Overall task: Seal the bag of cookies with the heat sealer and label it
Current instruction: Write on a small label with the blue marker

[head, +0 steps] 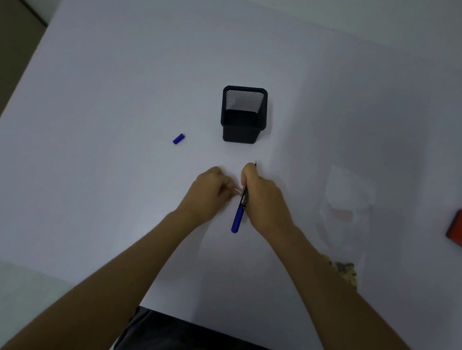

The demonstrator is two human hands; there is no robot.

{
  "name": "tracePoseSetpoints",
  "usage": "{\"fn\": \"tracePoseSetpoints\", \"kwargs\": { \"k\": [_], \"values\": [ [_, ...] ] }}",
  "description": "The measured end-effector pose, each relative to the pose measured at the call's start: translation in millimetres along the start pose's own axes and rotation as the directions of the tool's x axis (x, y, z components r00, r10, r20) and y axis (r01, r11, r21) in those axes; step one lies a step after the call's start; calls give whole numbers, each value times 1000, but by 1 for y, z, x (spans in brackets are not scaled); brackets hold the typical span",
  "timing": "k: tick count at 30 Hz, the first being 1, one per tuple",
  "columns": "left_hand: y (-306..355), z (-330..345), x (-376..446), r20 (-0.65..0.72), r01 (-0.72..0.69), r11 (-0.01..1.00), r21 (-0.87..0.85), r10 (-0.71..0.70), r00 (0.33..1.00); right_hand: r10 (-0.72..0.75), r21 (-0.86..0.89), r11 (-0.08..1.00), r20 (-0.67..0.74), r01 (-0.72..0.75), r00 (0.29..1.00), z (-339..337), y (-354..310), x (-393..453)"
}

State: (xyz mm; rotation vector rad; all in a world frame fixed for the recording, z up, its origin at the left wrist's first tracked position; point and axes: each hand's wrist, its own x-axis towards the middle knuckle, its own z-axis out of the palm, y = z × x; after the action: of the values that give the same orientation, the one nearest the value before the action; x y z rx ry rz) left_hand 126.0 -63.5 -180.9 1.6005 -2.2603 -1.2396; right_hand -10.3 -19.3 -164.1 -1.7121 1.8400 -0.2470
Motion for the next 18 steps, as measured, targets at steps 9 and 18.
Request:
{"fn": "tracePoseSetpoints", "kwargs": {
  "k": [9, 18],
  "values": [
    [-4, 27, -2, -232, -146, 989, 38, 151, 961, -50, -186, 982, -177, 16, 983, 7, 4, 18],
    [-17, 41, -7, -373, -244, 948, 205, 306, 876, -25, 186, 980, -233, 70, 972, 34, 11, 13]
  ]
}}
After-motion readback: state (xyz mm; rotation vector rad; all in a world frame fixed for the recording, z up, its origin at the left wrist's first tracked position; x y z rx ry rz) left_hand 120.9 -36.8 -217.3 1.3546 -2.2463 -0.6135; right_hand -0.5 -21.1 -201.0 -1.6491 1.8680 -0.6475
